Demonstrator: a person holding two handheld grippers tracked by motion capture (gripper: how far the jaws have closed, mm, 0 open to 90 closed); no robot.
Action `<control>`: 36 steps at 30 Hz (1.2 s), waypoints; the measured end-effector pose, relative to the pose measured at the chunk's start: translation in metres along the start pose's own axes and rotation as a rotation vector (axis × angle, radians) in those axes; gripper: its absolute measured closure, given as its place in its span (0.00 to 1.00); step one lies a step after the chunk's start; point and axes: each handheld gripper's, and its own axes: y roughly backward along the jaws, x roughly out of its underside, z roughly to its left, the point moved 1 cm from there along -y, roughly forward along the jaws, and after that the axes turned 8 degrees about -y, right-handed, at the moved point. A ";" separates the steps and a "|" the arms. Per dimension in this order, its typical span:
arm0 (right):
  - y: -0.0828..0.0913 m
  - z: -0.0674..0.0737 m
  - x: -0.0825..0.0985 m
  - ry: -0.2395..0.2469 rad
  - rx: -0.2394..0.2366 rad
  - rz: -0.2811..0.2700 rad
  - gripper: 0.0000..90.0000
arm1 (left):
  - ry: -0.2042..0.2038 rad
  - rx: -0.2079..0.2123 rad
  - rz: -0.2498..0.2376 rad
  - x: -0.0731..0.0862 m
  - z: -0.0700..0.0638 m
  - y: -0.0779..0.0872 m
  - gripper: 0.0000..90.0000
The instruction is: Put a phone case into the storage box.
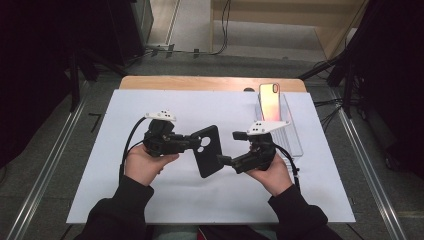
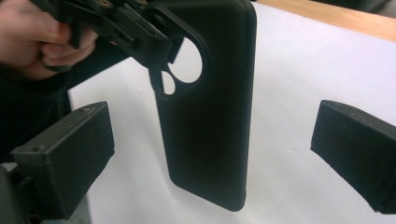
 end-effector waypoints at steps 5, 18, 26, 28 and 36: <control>-0.007 0.007 0.003 -0.028 0.054 0.006 0.00 | 0.053 -0.018 -0.004 0.000 0.002 0.001 0.86; -0.024 0.020 0.012 -0.055 0.172 -0.032 0.04 | 0.091 -0.062 0.043 -0.002 -0.007 -0.006 0.86; -0.032 0.025 0.014 -0.063 0.217 -0.020 0.04 | 0.095 -0.069 0.043 -0.003 -0.013 -0.011 0.86; -0.035 0.025 0.014 -0.063 0.222 -0.023 0.04 | 0.090 -0.072 0.042 -0.003 -0.016 -0.012 0.86; -0.043 0.029 0.016 -0.068 0.239 -0.012 0.04 | 0.094 -0.067 0.037 -0.002 -0.020 -0.018 0.86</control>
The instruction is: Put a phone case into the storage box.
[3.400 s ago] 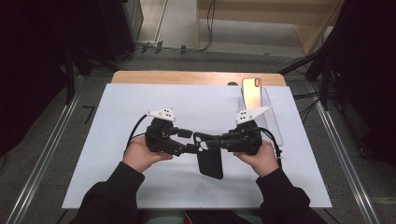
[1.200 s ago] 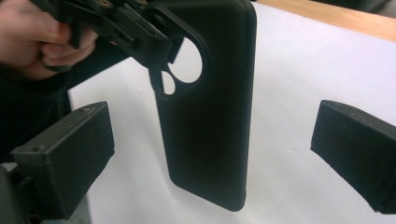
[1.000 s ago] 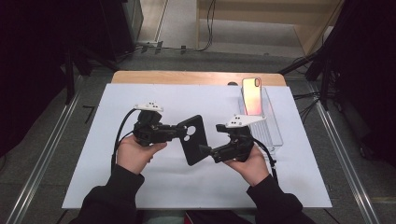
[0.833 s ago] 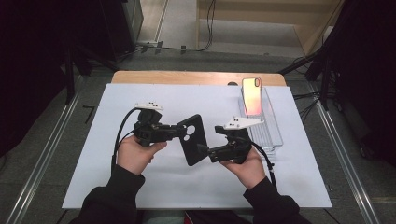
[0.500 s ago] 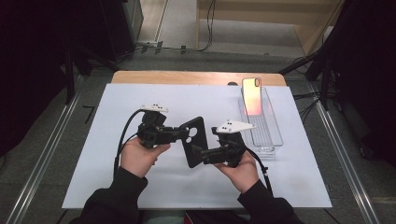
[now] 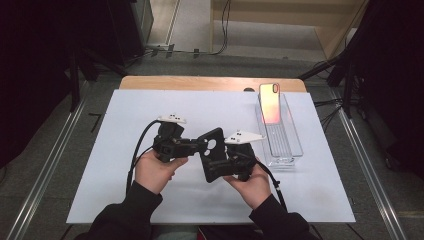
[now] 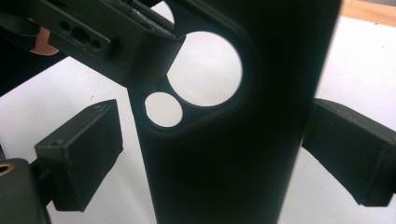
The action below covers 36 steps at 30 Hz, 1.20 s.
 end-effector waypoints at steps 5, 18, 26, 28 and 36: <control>-0.004 0.001 0.001 0.006 0.032 -0.005 0.04 | 0.004 0.003 -0.013 -0.001 -0.004 -0.001 0.86; -0.002 0.001 0.000 0.024 0.046 -0.014 0.14 | -0.004 0.011 -0.003 0.001 -0.006 -0.004 0.85; -0.001 -0.005 -0.001 0.016 0.050 -0.004 0.14 | 0.004 0.022 -0.020 -0.002 -0.003 0.001 0.55; -0.001 -0.008 -0.001 0.008 0.049 -0.001 0.14 | 0.002 0.035 -0.017 -0.002 -0.001 0.002 0.49; 0.001 -0.020 -0.003 0.024 -0.001 0.019 0.14 | -0.075 0.067 -0.036 0.000 0.001 0.008 0.37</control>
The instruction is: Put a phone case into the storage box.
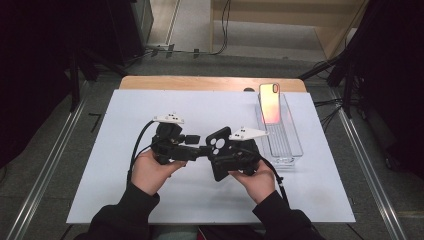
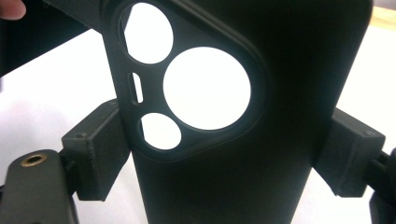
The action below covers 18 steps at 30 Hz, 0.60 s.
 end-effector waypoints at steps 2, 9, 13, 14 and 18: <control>0.000 -0.004 -0.001 -0.001 -0.009 0.011 0.14 | -0.021 0.004 0.002 0.001 -0.001 0.001 0.37; 0.007 -0.018 -0.004 -0.023 -0.035 0.000 0.14 | -0.109 0.028 0.029 0.010 -0.003 0.001 0.34; 0.011 -0.023 -0.006 -0.022 -0.059 0.000 0.14 | -0.118 0.038 0.041 0.018 0.001 0.000 0.33; 0.012 -0.024 -0.007 -0.021 -0.061 0.006 0.14 | -0.116 0.039 0.039 0.019 0.002 0.000 0.33; 0.015 -0.026 -0.008 -0.021 -0.074 0.016 0.14 | -0.117 0.033 0.029 0.028 0.008 -0.003 0.31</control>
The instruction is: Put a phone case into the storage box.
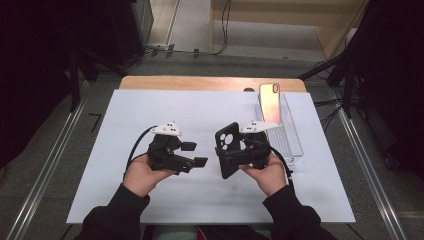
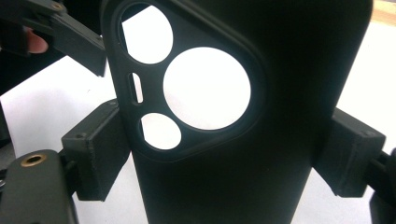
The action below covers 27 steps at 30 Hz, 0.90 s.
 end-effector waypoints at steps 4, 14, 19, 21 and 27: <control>0.003 -0.002 -0.002 0.009 -0.009 -0.004 0.14 | -0.022 -0.006 0.008 0.012 0.002 -0.004 0.30; 0.010 -0.003 -0.006 0.022 -0.021 -0.006 0.14 | -0.052 -0.023 0.020 0.045 0.005 -0.004 0.30; 0.013 -0.004 -0.008 0.014 -0.032 -0.006 0.14 | -0.026 -0.032 0.023 0.053 0.009 0.001 0.30; 0.014 -0.004 -0.009 0.014 -0.037 -0.003 0.14 | -0.009 -0.025 0.016 0.056 0.009 0.002 0.30; 0.017 -0.006 -0.012 0.018 -0.041 0.001 0.14 | -0.006 -0.044 0.027 0.064 0.011 0.007 0.30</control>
